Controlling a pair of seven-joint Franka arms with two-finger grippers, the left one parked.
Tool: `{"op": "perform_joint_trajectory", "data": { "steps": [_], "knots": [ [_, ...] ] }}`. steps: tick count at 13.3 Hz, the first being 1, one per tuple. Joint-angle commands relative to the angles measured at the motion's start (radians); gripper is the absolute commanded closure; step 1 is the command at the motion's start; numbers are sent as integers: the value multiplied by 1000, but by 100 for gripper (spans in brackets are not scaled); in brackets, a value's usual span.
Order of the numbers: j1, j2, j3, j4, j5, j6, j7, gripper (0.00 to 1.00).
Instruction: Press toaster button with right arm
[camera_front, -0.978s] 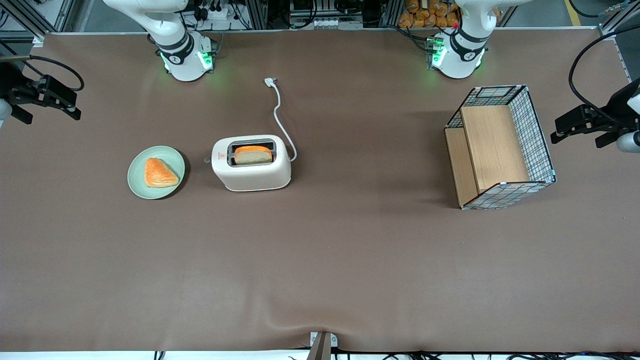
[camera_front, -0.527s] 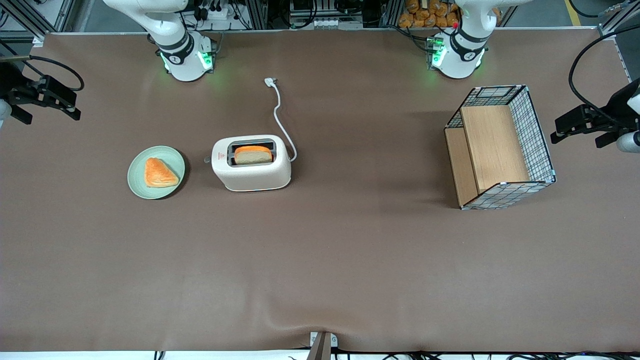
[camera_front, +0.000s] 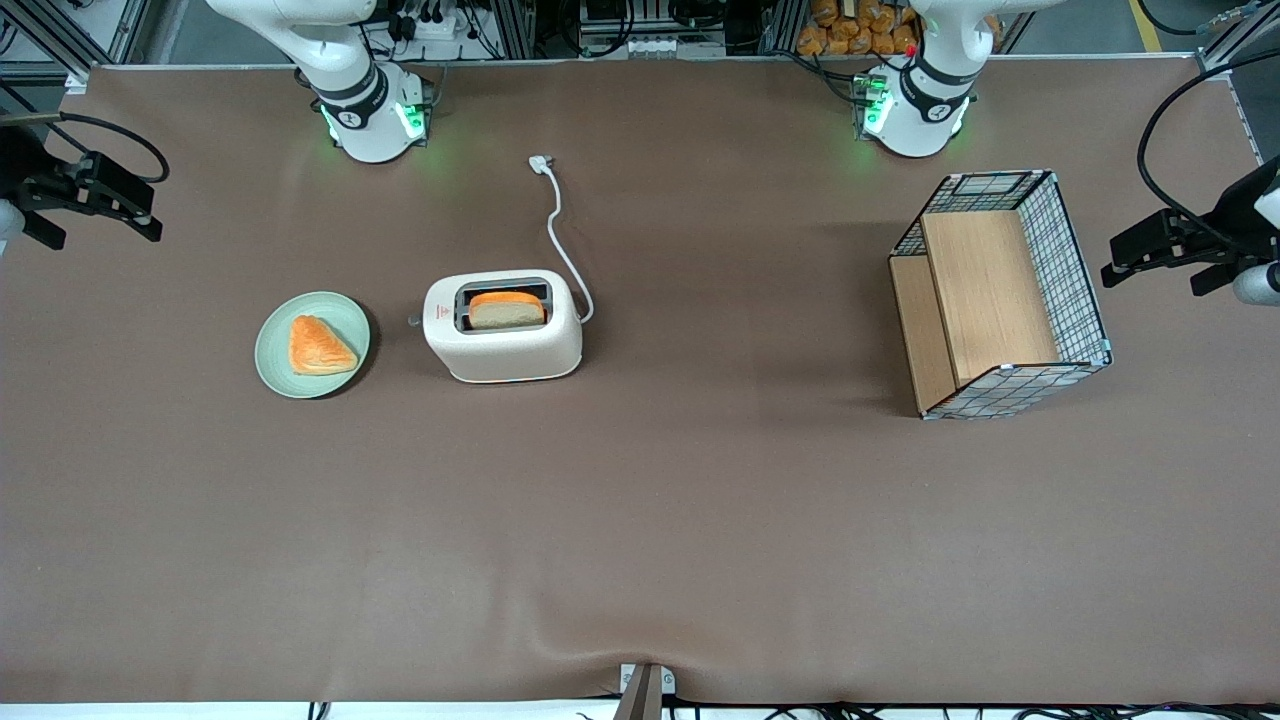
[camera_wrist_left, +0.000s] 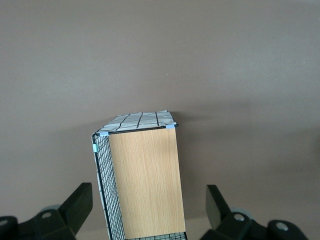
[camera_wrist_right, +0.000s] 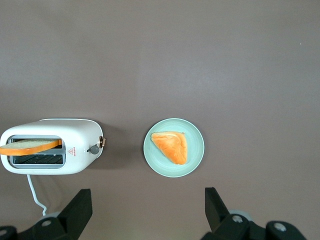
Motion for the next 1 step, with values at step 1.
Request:
{"op": "perform_joint_trajectory", "data": {
  "steps": [1],
  "knots": [
    [7, 6, -4, 18, -16, -9, 14, 0]
  ]
}}
